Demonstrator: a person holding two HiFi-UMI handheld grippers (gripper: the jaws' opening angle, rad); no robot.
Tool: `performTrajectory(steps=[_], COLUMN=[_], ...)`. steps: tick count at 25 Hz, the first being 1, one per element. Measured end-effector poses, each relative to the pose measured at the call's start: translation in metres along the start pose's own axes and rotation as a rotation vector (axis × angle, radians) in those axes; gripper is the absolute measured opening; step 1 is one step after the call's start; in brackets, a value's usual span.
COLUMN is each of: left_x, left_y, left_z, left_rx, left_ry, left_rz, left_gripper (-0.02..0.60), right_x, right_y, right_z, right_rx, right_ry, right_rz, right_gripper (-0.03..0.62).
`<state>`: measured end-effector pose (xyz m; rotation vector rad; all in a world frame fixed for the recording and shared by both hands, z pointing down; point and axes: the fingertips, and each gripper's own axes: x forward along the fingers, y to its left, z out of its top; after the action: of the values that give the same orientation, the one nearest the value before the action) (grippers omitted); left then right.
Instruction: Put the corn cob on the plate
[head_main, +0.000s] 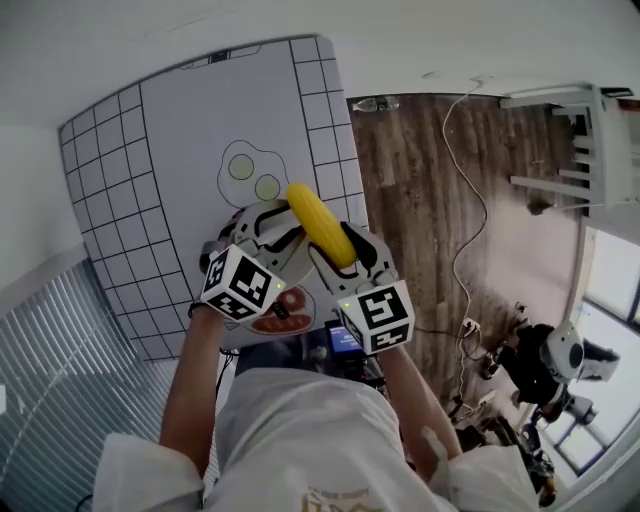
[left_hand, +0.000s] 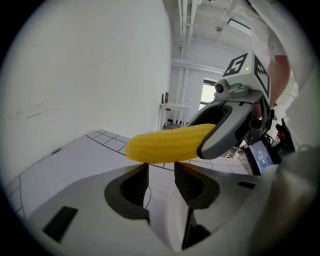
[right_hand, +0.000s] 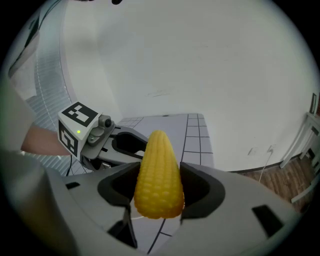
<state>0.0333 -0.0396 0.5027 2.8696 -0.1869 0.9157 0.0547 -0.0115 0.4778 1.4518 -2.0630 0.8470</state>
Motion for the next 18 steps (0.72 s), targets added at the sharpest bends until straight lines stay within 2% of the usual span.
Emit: performTrajectory(steps=[11, 18], left_x=[-0.022, -0.035], left_y=[0.000, -0.004], left_z=[0.001, -0.008], left_rx=[0.004, -0.023], left_ry=[0.024, 0.049], left_rz=[0.043, 0.083], left_gripper=[0.156, 0.156], right_x=[-0.003, -0.001], right_y=[0.016, 0.030], right_z=[0.009, 0.002], right_rx=[-0.032, -0.047], right_ry=[0.008, 0.034], right_rz=[0.066, 0.125], right_gripper=[0.255, 0.255])
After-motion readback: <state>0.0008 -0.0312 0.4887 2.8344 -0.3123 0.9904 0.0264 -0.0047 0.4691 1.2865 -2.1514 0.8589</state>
